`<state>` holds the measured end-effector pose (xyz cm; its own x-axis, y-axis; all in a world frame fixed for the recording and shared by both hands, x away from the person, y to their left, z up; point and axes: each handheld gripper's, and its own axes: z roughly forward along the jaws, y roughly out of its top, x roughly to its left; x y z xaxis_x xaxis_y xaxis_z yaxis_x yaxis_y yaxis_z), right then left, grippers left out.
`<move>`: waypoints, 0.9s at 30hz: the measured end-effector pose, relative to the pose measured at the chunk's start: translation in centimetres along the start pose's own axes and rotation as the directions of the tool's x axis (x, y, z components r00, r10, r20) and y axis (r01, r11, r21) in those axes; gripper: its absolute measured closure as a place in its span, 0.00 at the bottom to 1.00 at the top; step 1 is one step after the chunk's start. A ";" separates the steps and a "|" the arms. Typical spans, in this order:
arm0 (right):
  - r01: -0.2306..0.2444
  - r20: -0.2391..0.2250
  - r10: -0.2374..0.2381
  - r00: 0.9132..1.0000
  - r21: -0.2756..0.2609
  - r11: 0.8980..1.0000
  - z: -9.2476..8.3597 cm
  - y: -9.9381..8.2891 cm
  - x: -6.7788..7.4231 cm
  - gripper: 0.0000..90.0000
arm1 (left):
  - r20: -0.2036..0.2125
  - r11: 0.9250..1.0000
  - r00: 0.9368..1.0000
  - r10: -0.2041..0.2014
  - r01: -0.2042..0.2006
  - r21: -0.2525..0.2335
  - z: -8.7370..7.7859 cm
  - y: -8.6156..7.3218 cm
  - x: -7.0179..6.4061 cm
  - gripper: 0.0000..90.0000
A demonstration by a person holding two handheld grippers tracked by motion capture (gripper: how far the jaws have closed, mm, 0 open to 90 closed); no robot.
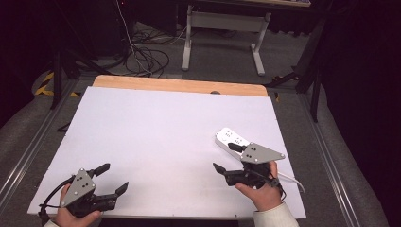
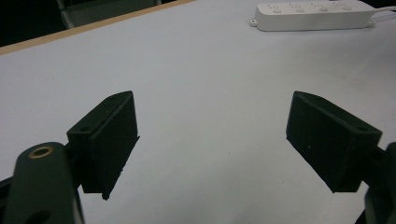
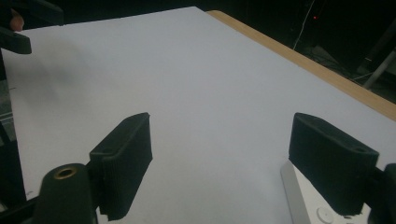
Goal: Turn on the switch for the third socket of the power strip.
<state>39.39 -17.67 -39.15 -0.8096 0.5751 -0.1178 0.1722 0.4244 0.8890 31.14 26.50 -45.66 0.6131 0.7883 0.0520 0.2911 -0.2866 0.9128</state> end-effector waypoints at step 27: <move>0.017 0.061 -0.021 0.998 0.070 0.997 -0.3 2.3 -3.1 0.54 | -0.004 1.000 1.000 0.001 -0.001 0.009 0.1 0.0 0.1 0.19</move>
<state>42.09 -18.69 -36.61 -0.7775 0.6074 -0.1628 0.1974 0.4816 0.8539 31.24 26.56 -45.70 0.6106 0.7901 0.0541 0.2974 -0.2920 0.9090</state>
